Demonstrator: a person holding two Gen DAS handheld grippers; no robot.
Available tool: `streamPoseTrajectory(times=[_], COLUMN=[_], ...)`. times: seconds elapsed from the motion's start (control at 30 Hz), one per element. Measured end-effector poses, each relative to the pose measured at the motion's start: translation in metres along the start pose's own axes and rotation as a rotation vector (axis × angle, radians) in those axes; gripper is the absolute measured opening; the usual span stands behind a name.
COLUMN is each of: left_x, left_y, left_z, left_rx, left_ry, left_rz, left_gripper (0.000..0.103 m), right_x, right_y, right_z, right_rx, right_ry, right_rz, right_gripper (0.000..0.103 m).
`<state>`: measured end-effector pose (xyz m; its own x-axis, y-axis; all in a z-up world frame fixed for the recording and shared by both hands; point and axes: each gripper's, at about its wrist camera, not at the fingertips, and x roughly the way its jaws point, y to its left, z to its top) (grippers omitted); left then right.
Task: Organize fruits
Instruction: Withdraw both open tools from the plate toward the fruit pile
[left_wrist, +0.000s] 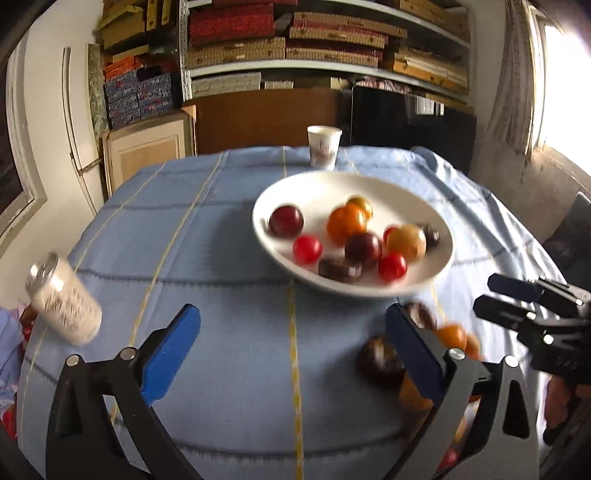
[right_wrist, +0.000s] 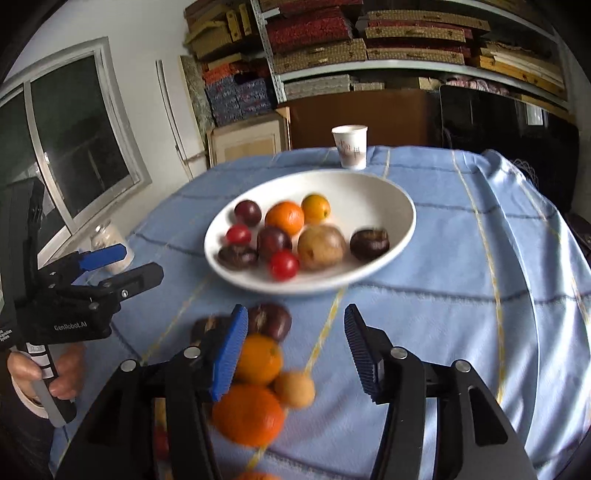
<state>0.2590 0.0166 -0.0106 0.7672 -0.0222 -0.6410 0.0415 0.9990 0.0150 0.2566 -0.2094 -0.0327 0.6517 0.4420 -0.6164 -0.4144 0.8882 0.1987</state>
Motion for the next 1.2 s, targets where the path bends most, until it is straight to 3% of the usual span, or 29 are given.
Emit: streamPoseTrajectory(times=[0.2, 0.3, 0.73, 1.07, 1.2], left_x=[-0.024, -0.026, -0.029, -0.023, -0.020], left_y=[-0.002, -0.005, 0.001, -0.001, -0.002], left_z=[-0.015, -0.019, -0.027, -0.029, -0.030], left_rx=[0.031, 0.044, 0.014, 0.027, 0.041], left_ry=[-0.062, -0.054, -0.005, 0.014, 0.013], left_rz=[0.059, 0.076, 0.022, 0.036, 0.075], left_gripper=[0.099, 0.099, 0.099, 0.099, 0.099], right_x=[-0.014, -0.018, -0.035, -0.032, -0.021], right_y=[0.003, 0.001, -0.006, -0.002, 0.000], right_z=[-0.012, -0.017, -0.047, -0.051, -0.048], right_rx=[-0.008, 0.006, 0.009, -0.007, -0.009], right_ry=[-0.007, 0.003, 0.092, 0.089, 0.108], right_rz=[-0.013, -0.012, 0.104, 0.065, 0.053], right_gripper=[0.055, 0.055, 0.059, 0.059, 0.059])
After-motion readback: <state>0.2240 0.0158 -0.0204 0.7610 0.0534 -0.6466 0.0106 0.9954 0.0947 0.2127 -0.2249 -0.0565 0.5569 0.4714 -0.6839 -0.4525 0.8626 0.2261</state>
